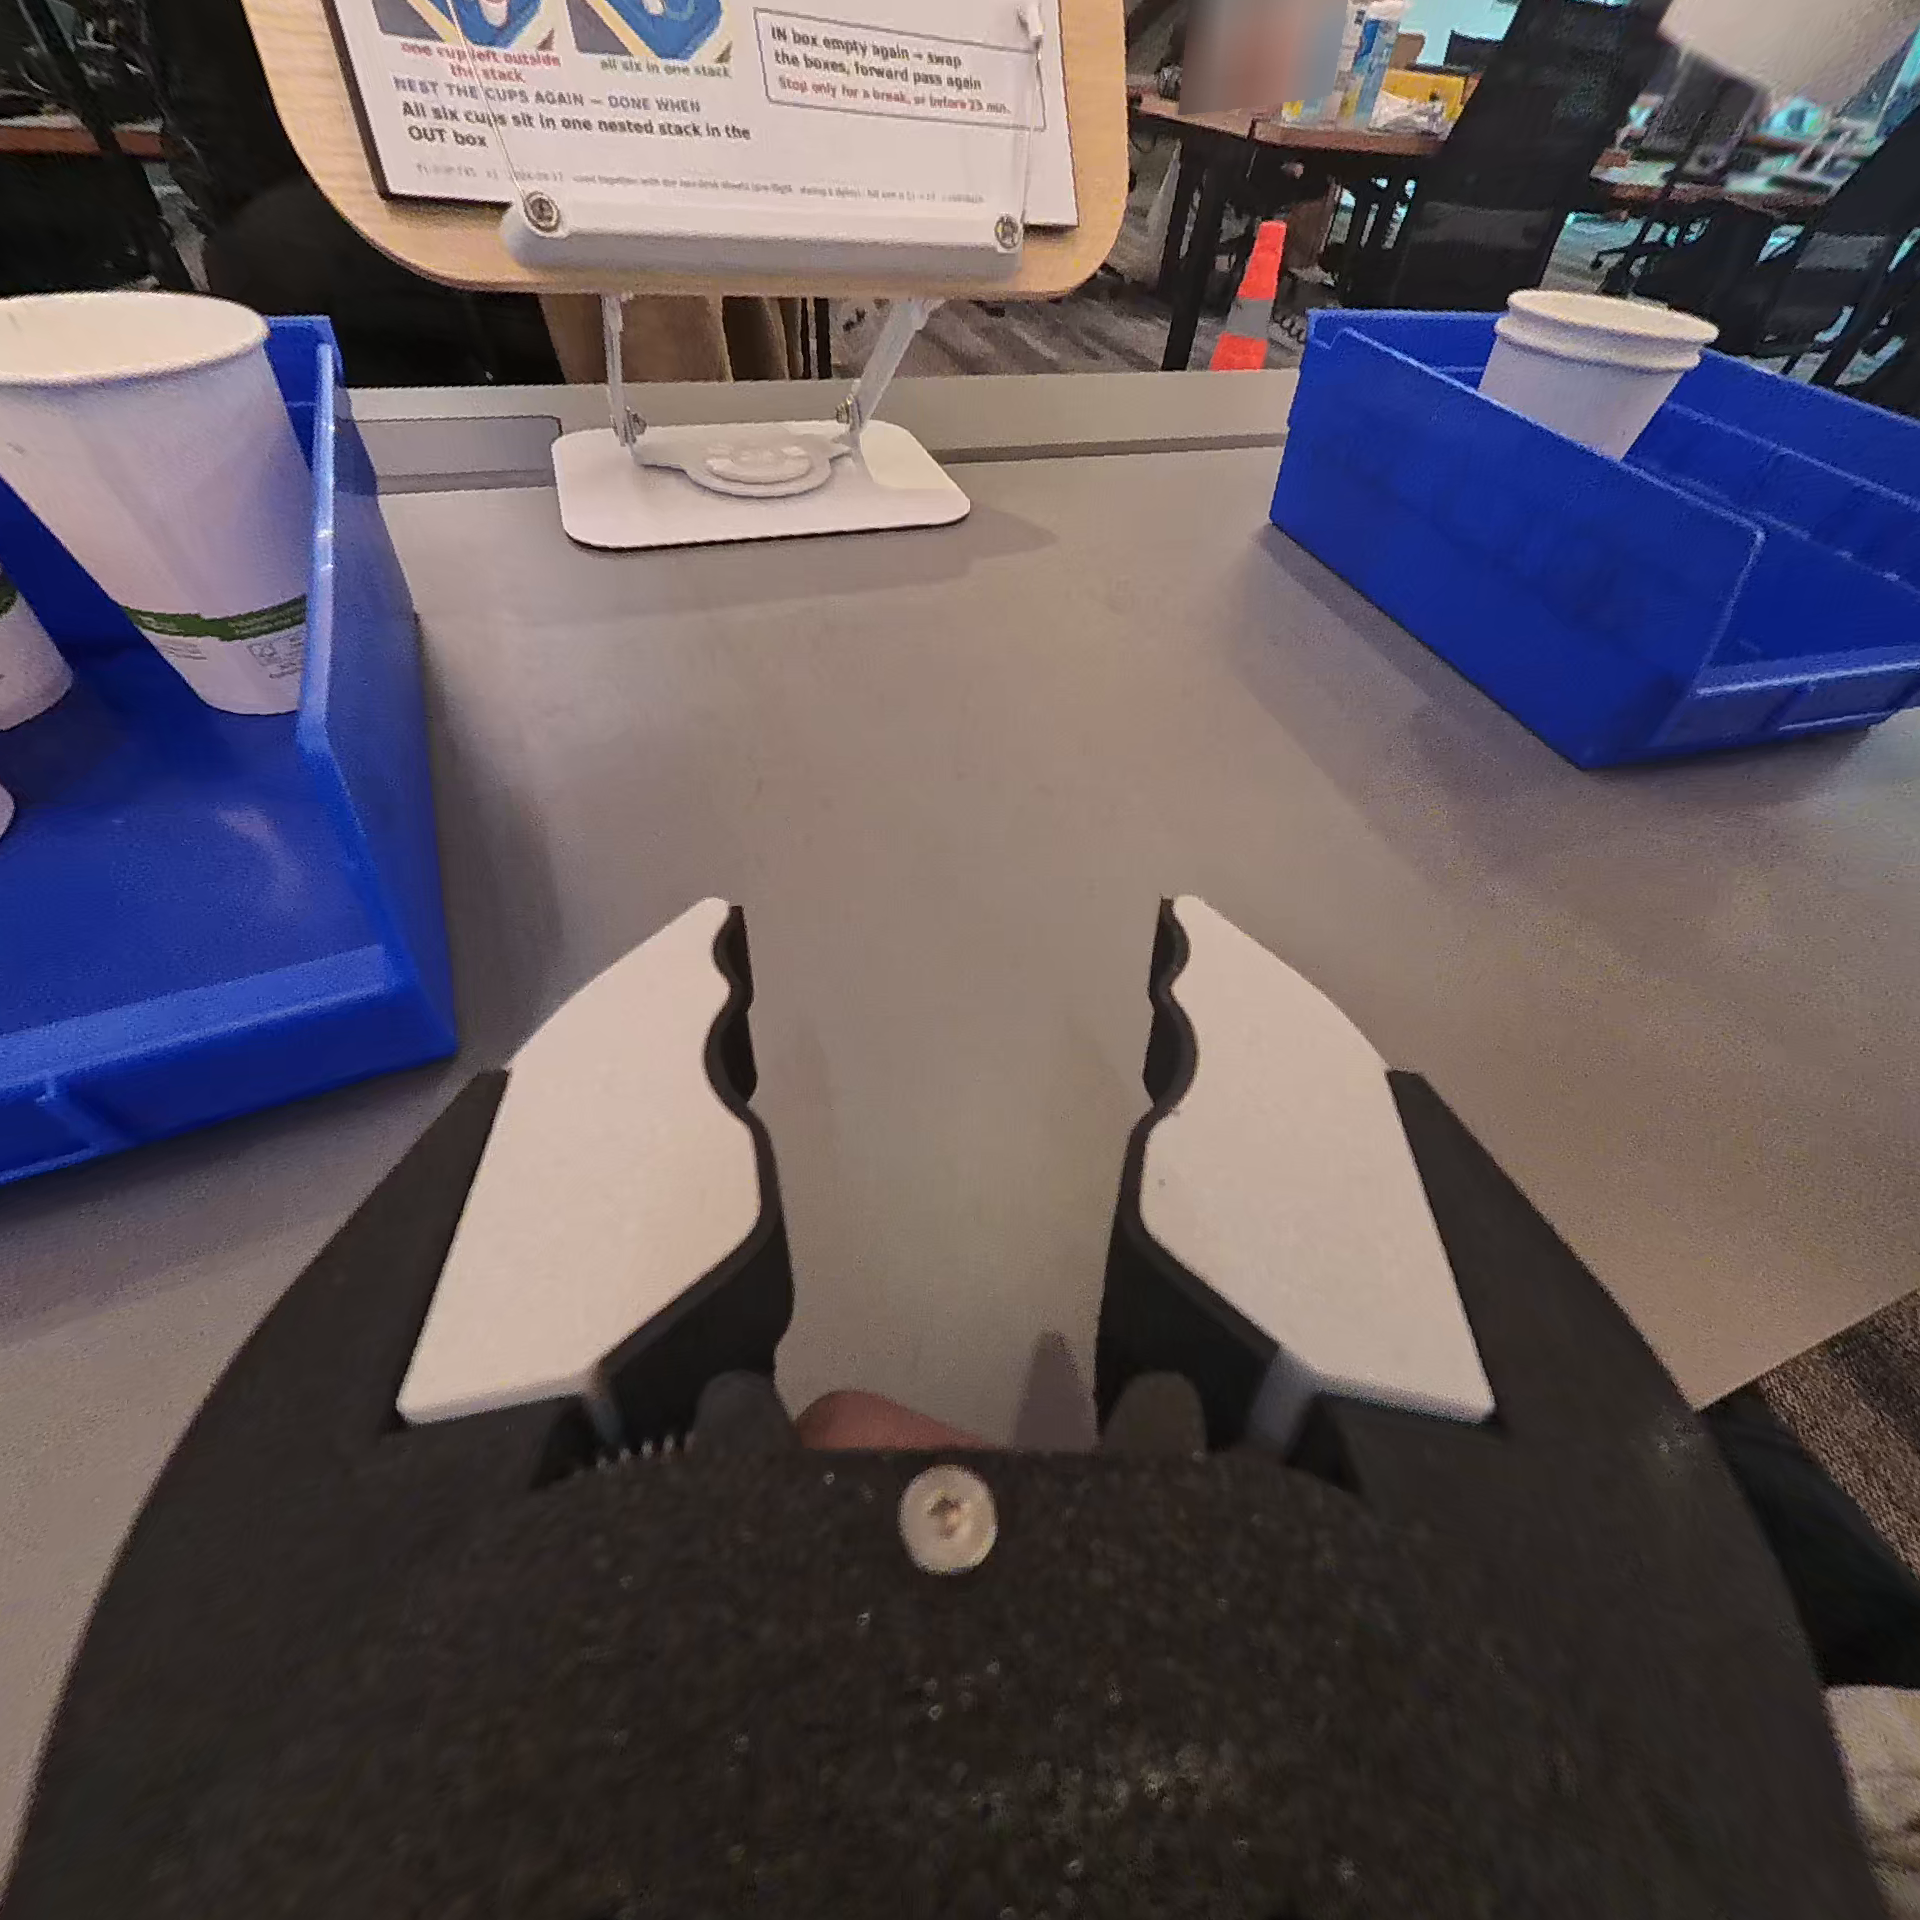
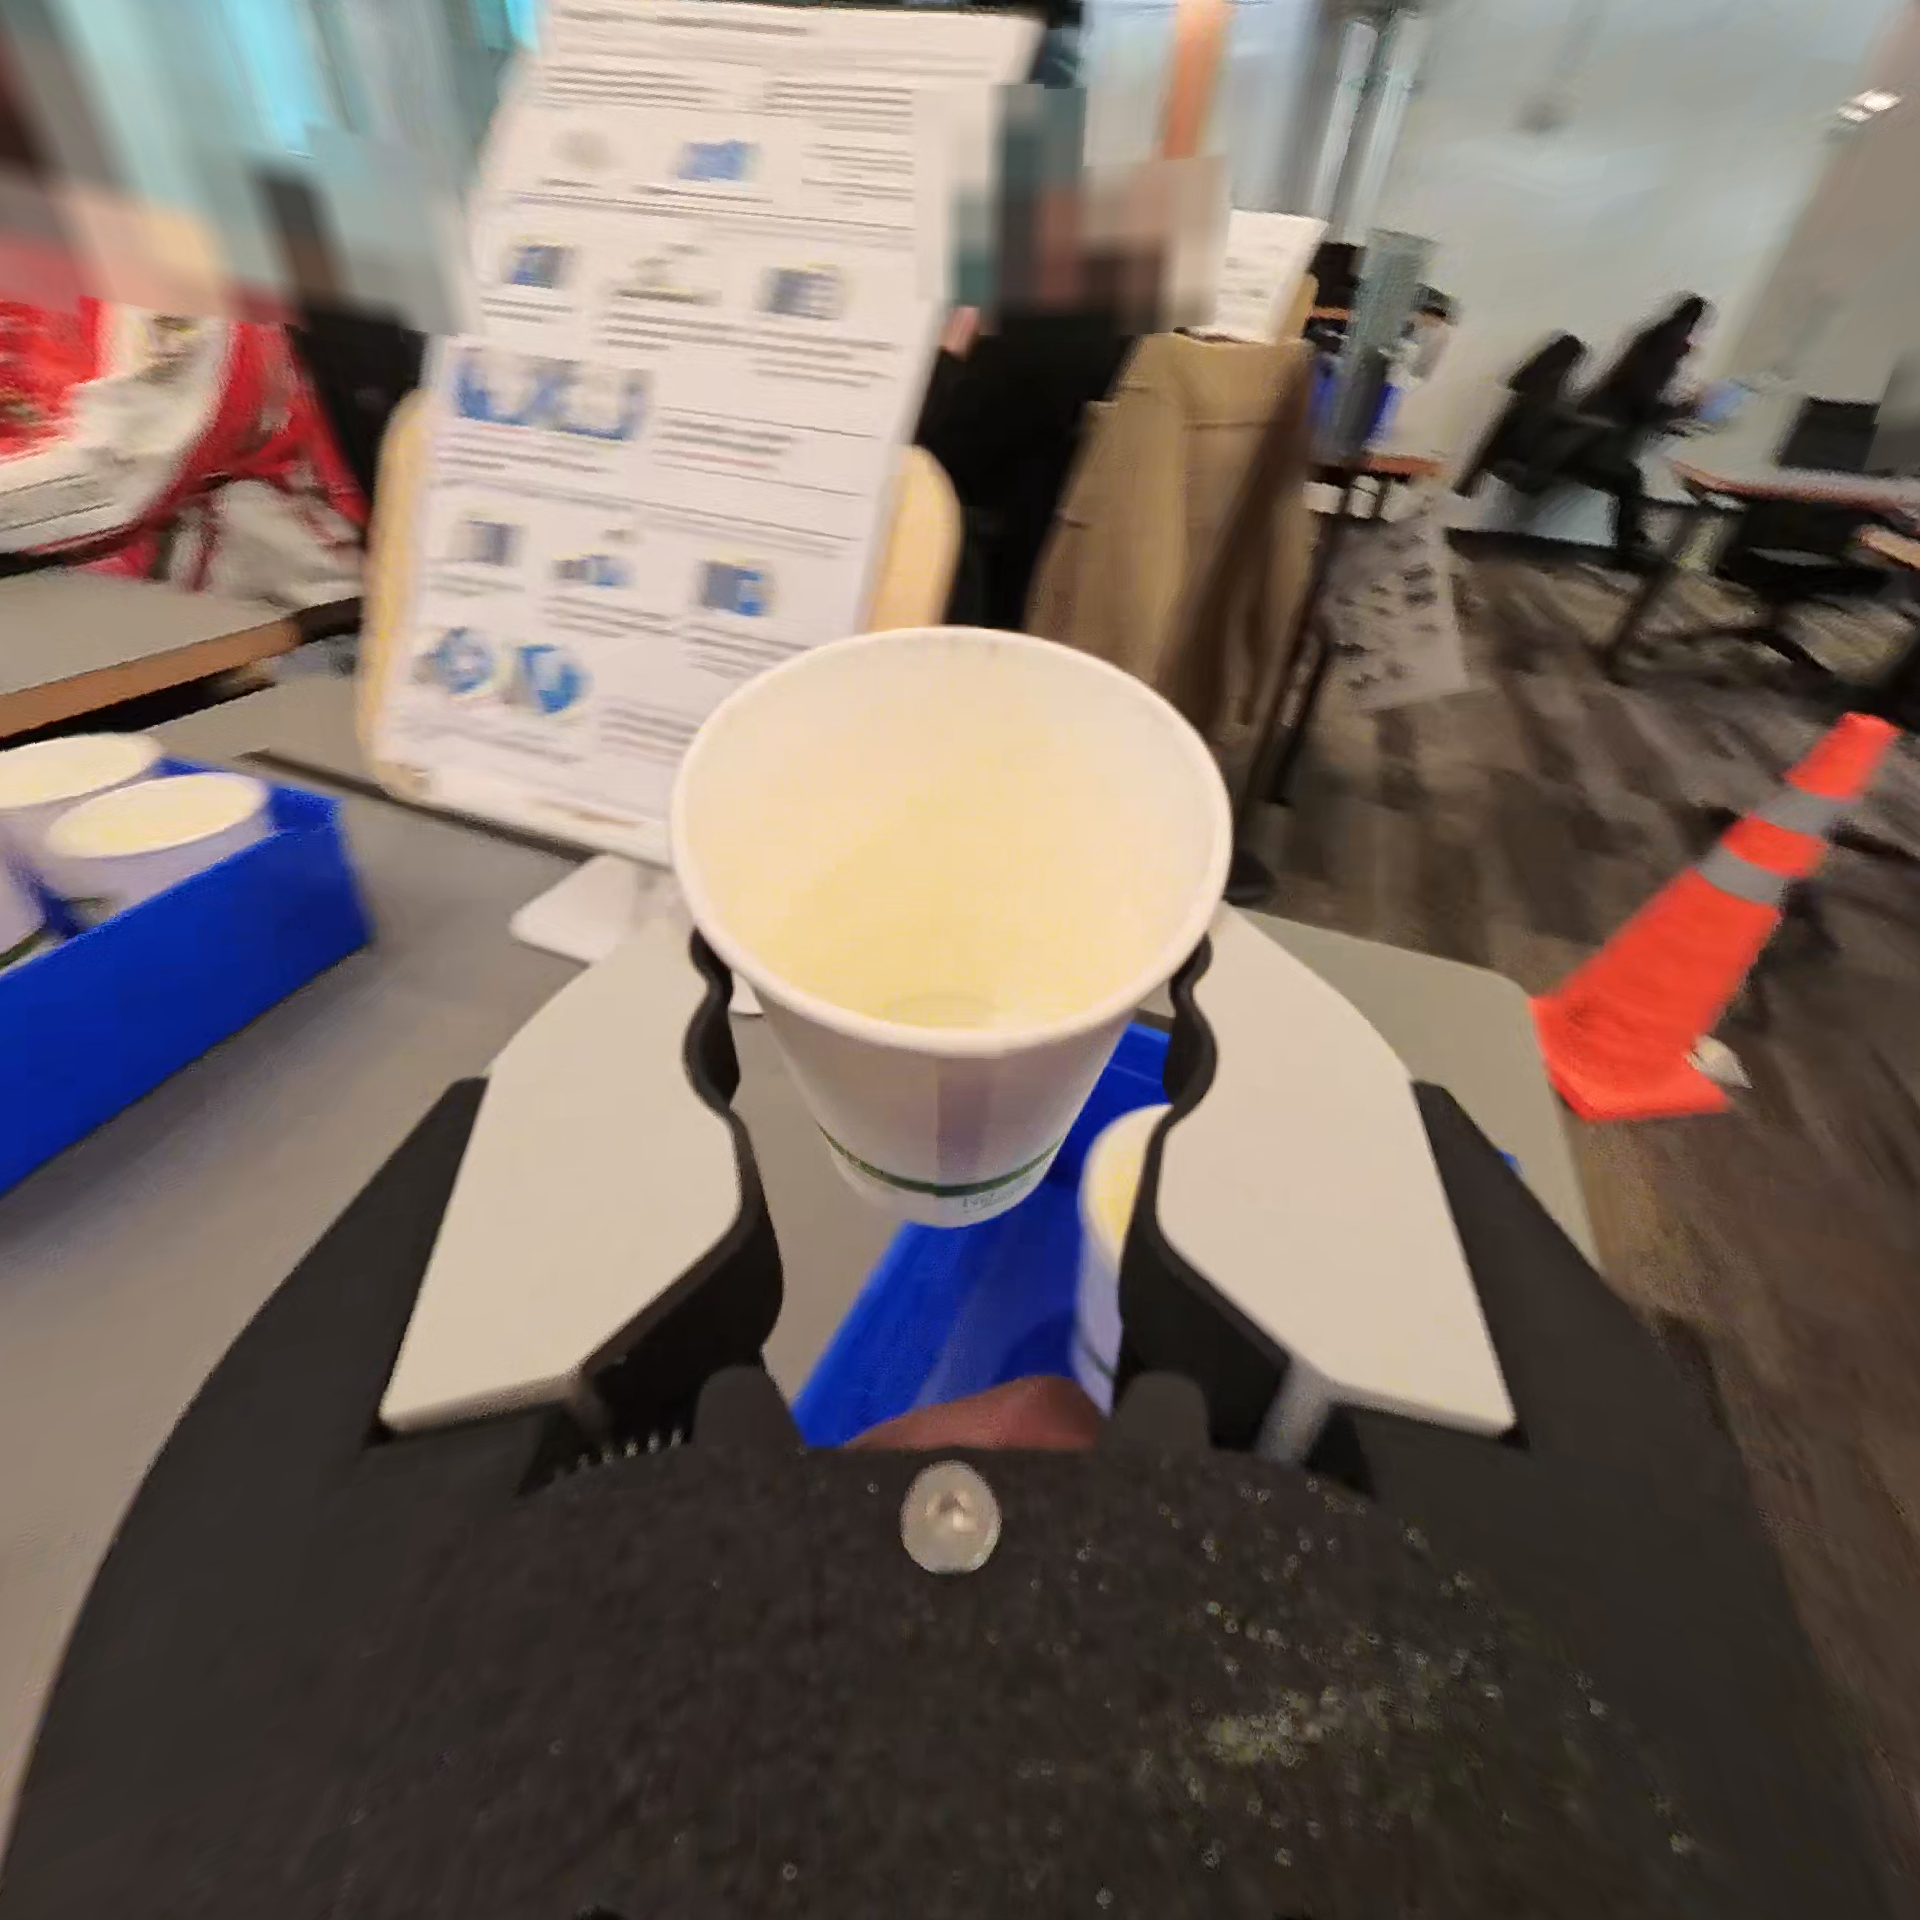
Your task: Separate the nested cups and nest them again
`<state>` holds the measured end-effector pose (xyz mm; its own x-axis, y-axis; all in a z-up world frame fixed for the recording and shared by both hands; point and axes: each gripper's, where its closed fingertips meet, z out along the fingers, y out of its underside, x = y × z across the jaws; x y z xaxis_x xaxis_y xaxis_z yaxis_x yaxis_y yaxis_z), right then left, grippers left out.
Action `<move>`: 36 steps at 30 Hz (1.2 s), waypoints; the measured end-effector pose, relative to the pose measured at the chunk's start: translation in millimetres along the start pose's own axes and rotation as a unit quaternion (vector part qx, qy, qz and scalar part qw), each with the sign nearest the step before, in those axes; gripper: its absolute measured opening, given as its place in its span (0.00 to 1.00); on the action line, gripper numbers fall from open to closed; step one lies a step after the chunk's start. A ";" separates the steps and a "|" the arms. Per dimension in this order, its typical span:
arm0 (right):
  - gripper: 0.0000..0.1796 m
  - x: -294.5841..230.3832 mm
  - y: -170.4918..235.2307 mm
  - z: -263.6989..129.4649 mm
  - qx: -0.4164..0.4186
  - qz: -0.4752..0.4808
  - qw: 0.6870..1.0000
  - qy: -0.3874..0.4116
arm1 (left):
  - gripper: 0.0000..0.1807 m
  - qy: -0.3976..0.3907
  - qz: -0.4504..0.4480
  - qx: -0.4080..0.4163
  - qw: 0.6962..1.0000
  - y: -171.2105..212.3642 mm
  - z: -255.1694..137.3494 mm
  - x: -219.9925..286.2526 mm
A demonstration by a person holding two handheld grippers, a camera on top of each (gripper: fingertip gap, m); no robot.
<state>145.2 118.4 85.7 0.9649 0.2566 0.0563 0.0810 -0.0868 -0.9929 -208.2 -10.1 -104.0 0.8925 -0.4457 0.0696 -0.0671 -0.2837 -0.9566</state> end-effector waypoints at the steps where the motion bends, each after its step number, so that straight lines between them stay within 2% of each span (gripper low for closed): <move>1: 0.45 22.5 3.7 5.4 -0.012 0.009 1.000 0.027 | 0.41 0.001 0.002 -0.003 1.000 1.6 -0.2 -0.6; 3: 0.46 61.5 23.1 18.9 -0.048 0.005 0.996 0.081 | 0.40 0.001 -0.001 -0.001 1.000 2.5 -1.6 -2.4; 5: 0.46 83.3 49.0 32.7 -0.081 0.012 0.991 0.103 | 0.40 0.006 -0.006 -0.003 1.000 3.3 -2.7 -2.4; 11: 0.47 96.3 111.9 60.7 -0.148 0.049 0.984 0.091 | 0.40 0.020 -0.005 -0.013 1.000 6.0 -3.5 1.2; 16: 0.48 95.0 146.1 64.4 -0.198 0.080 0.974 0.073 | 0.40 0.031 0.001 -0.025 0.999 11.0 -1.4 6.7; 24: 0.50 82.1 160.9 46.1 -0.252 0.030 0.967 0.023 | 0.40 0.055 -0.007 -0.042 0.998 18.9 1.9 16.7; 29: 0.50 79.3 154.4 10.3 -0.263 -0.045 0.962 0.060 | 0.40 0.053 -0.008 -0.043 0.998 19.8 2.2 14.5; 31: 0.49 50.5 138.8 -6.5 -0.212 -0.054 0.974 0.057 | 0.40 0.039 -0.006 -0.038 0.998 17.7 1.2 7.6; 34: 0.46 -45.9 128.4 -28.9 -0.123 -0.005 0.992 -0.039 | 0.40 0.002 -0.008 -0.021 1.000 10.2 -2.1 -11.7; 36: 0.43 -112.9 138.3 -43.3 -0.091 0.031 0.990 -0.102 | 0.41 -0.034 -0.011 -0.007 0.999 1.4 -6.1 -32.8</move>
<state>58.3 35.8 -53.5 0.9005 0.4327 -0.0440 0.0853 -0.2749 -0.9577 -240.3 -1.1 -105.8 0.9223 -0.3800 0.0707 -0.0527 -0.3048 -0.9509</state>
